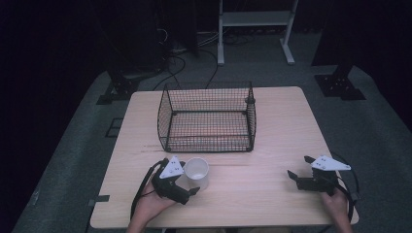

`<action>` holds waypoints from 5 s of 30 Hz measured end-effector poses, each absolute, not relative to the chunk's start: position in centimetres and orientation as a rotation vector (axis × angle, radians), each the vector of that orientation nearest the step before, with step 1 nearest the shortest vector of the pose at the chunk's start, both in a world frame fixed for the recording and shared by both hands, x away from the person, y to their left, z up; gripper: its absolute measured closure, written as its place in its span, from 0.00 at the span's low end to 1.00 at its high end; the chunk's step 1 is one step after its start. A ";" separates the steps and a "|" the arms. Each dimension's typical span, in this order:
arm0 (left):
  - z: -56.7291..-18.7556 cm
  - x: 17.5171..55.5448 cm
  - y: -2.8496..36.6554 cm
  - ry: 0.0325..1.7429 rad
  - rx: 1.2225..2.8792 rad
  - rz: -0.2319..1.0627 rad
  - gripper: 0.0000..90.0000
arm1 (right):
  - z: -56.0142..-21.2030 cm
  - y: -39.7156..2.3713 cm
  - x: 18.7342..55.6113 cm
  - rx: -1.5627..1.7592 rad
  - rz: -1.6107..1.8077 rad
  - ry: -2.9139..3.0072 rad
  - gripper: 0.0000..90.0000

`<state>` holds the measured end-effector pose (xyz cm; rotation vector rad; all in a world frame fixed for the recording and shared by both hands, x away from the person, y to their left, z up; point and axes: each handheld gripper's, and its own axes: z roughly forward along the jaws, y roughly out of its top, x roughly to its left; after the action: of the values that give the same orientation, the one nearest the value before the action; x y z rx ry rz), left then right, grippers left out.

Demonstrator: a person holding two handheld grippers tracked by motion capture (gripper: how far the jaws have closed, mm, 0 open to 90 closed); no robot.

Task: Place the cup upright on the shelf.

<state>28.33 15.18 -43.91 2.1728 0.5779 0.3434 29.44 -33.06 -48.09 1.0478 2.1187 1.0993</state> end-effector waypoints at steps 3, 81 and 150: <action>-44.1 28.6 14.8 0.582 2.188 0.341 0.02 | -48.1 -33.0 29.4 1.047 1.099 2.119 0.15; -36.9 32.7 10.6 0.417 2.251 0.199 0.24 | -48.1 -33.1 29.4 1.051 1.113 2.114 0.15; -30.8 45.8 9.0 0.454 2.311 0.190 0.24 | -48.1 -33.2 29.4 1.045 1.122 2.114 0.15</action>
<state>45.82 9.01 -30.77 2.3112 0.4545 0.1901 29.39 -33.21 -48.05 1.0452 2.1145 1.1217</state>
